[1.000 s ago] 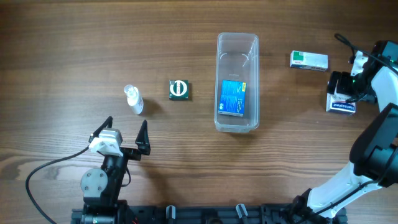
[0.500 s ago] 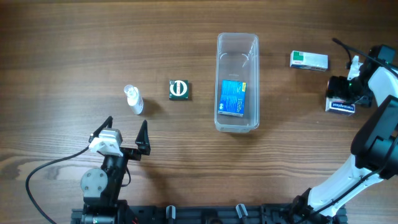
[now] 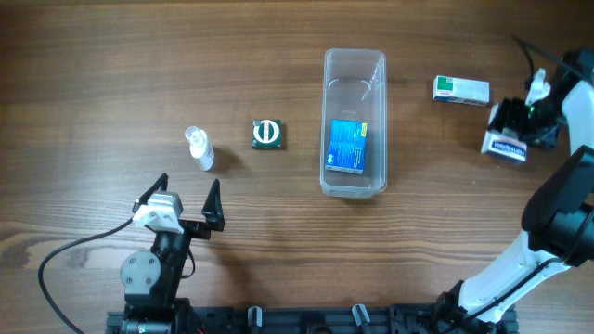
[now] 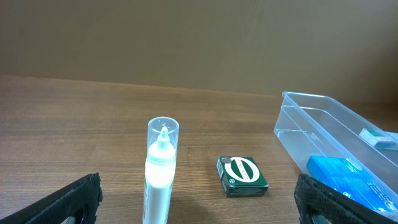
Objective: Pack container
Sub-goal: 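Carry the white box into the container and release it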
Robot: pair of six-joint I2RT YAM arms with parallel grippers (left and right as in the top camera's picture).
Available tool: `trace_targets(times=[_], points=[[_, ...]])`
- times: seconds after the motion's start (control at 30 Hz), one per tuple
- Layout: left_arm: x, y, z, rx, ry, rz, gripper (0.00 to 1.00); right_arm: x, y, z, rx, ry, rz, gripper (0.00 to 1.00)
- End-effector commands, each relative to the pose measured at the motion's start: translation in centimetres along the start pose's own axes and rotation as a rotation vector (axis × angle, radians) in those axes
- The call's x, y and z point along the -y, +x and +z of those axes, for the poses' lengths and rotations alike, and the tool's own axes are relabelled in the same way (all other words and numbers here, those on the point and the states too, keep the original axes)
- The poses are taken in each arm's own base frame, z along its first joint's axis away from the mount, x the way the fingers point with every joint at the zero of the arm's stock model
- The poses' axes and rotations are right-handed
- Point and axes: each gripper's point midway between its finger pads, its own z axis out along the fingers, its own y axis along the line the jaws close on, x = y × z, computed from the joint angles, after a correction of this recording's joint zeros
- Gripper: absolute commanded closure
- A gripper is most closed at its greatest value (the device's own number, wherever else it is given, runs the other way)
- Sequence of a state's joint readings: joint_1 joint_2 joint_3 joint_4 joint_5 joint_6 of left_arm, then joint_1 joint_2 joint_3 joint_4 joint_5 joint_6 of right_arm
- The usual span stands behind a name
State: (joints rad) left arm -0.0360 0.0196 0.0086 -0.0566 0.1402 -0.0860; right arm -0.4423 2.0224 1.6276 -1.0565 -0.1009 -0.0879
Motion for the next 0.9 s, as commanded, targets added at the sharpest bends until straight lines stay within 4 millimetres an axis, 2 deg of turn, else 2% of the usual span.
trace_targets(times=[0.0,0.1,0.23,0.3,0.4,0.5,0.67,0.87], points=[[-0.1,0.2,0.0,-0.004,-0.002,0.018,0.0,-7.3,-1.8,-6.6,0.115,-0.205,-0.081,0.22],[-0.1,0.2,0.0,-0.004,-0.002,0.018,0.0,-12.4,-0.9,-10.1,0.142,-0.27,-0.186,0.22],[-0.1,0.2,0.0,-0.004,-0.002,0.018,0.0,-18.9,1.2,-12.9,0.185,-0.31,-0.335,0.22],[-0.1,0.2,0.0,-0.004,-0.002,0.018,0.0,-23.2,3.3,-13.2,0.163,-0.336,-0.401,0.23],[-0.1,0.2,0.0,-0.004,-0.002,0.018,0.0,-26.7,6.0,-12.1,0.129,-0.269,-0.467,0.25],[-0.1,0.2,0.0,-0.004,-0.002,0.018,0.0,-28.0,7.2,-11.3,0.148,-0.163,-0.48,0.24],[-0.1,0.2,0.0,-0.004,-0.002,0.018,0.0,-31.2,9.1,-10.6,0.151,-0.153,-0.508,0.24],[-0.1,0.2,0.0,-0.004,-0.002,0.018,0.0,-30.7,9.3,-7.4,0.159,-0.023,-0.405,0.23]])
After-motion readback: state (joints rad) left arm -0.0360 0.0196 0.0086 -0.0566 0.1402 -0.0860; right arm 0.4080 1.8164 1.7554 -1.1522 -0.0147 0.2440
